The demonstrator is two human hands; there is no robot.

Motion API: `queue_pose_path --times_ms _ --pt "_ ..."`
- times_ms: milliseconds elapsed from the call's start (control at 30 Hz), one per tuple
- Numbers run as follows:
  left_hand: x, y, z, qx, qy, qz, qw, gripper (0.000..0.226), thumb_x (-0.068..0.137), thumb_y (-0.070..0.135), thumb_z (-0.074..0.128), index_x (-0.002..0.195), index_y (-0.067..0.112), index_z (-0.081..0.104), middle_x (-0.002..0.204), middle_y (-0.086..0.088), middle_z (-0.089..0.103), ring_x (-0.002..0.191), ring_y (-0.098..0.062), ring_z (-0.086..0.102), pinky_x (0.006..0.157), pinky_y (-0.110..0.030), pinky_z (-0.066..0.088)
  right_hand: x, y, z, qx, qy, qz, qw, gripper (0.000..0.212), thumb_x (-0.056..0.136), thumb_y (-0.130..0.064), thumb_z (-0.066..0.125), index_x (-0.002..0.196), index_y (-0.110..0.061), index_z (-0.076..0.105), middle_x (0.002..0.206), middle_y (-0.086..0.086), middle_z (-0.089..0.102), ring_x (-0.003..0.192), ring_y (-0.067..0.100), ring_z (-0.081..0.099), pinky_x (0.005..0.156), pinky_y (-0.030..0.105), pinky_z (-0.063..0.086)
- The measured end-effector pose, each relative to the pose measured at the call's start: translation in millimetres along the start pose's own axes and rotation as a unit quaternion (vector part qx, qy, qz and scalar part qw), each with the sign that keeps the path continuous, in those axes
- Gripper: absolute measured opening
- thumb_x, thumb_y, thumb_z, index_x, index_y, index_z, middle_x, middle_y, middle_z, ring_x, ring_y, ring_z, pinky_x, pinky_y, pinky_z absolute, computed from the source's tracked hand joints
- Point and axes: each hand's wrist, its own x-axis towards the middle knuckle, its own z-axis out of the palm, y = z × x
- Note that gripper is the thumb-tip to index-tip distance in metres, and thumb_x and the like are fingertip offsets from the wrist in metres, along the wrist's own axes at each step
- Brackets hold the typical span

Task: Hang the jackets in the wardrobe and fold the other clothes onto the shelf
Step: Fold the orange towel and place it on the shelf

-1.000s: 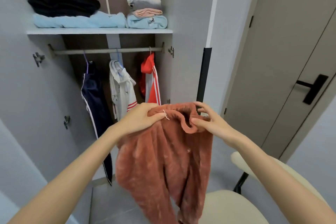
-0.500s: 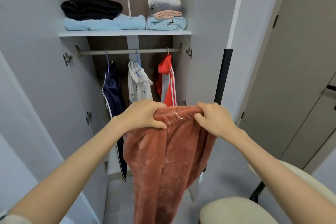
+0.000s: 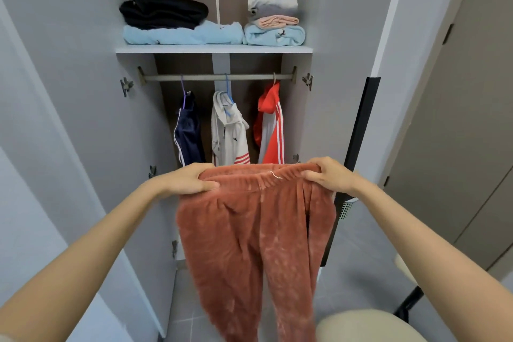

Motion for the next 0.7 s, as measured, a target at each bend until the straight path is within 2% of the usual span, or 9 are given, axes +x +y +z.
queue_pose_path --times_ms 100,167,233,267,333,433,533,600,700 --pt "-1 8 3 -0.174 -0.036 -0.081 0.981 0.021 0.087 0.040 0.068 0.105 0.030 0.068 0.098 0.010 0.074 0.091 -0.010 0.071 0.071 -0.022 0.054 2 -5 2 0.161 -0.032 0.109 0.980 0.033 0.092 -0.044 0.060 0.089 -0.012 0.071 0.078 -0.001 0.070 0.071 0.013 0.067 0.062 0.022 0.053" --pt "4 20 7 -0.264 -0.031 -0.126 0.956 0.032 0.084 0.043 0.070 0.111 0.026 0.067 0.103 0.001 0.074 0.092 -0.016 0.072 0.071 -0.027 0.058 5 -11 6 0.289 -0.023 0.172 0.941 0.033 0.089 -0.043 0.065 0.096 -0.011 0.070 0.083 0.001 0.075 0.078 0.015 0.070 0.065 0.024 0.055" --pt "11 35 13 -0.330 -0.007 -0.158 0.931 0.036 0.085 0.042 0.069 0.113 0.021 0.066 0.102 -0.005 0.073 0.085 -0.017 0.071 0.065 -0.027 0.059 8 -20 10 0.400 0.004 0.191 0.896 0.033 0.087 -0.038 0.069 0.103 -0.009 0.068 0.092 0.005 0.075 0.089 0.019 0.070 0.072 0.028 0.056" --pt "14 44 16 -0.357 0.007 -0.163 0.920 0.036 0.085 0.040 0.069 0.114 0.019 0.065 0.100 -0.005 0.073 0.083 -0.016 0.069 0.062 -0.027 0.058 10 -25 12 0.425 0.017 0.186 0.886 0.034 0.086 -0.037 0.070 0.104 -0.008 0.068 0.095 0.007 0.074 0.091 0.020 0.069 0.073 0.030 0.056" --pt "22 58 24 -0.391 0.028 -0.150 0.908 0.031 0.088 0.032 0.069 0.115 0.018 0.064 0.101 -0.004 0.072 0.087 -0.015 0.068 0.064 -0.028 0.057 9 -36 15 0.413 0.031 0.154 0.897 0.034 0.085 -0.036 0.071 0.105 -0.008 0.068 0.096 0.007 0.073 0.086 0.017 0.069 0.070 0.030 0.057" --pt "32 79 36 -0.412 0.033 -0.109 0.904 0.020 0.094 0.018 0.062 0.113 0.016 0.062 0.107 -0.007 0.070 0.094 -0.016 0.068 0.068 -0.032 0.060 1 -48 21 0.358 0.020 0.098 0.928 0.027 0.086 -0.028 0.072 0.106 -0.010 0.070 0.095 0.007 0.072 0.081 0.017 0.066 0.078 0.033 0.054" --pt "35 94 44 -0.445 0.026 -0.091 0.891 0.014 0.096 0.012 0.057 0.107 0.004 0.061 0.091 -0.014 0.067 0.077 -0.013 0.070 0.063 -0.032 0.060 -12 -52 27 0.362 0.000 0.052 0.931 0.030 0.086 -0.015 0.071 0.115 -0.010 0.067 0.104 0.008 0.072 0.095 0.019 0.070 0.089 0.033 0.055" --pt "34 100 44 -0.491 0.002 -0.080 0.868 0.021 0.098 0.020 0.055 0.107 0.002 0.061 0.083 -0.012 0.066 0.074 -0.013 0.071 0.064 -0.033 0.060 -19 -51 26 0.344 -0.022 0.017 0.939 0.040 0.084 -0.012 0.071 0.123 -0.013 0.062 0.114 0.007 0.070 0.108 0.021 0.066 0.099 0.039 0.051" --pt "36 101 39 -0.563 -0.059 -0.087 0.819 0.047 0.102 0.041 0.040 0.126 0.003 0.054 0.118 -0.025 0.063 0.105 -0.032 0.067 0.073 -0.042 0.061 -26 -48 23 0.310 -0.058 -0.002 0.949 0.065 0.075 -0.017 0.081 0.133 -0.019 0.054 0.126 0.000 0.063 0.117 0.017 0.060 0.107 0.040 0.044"
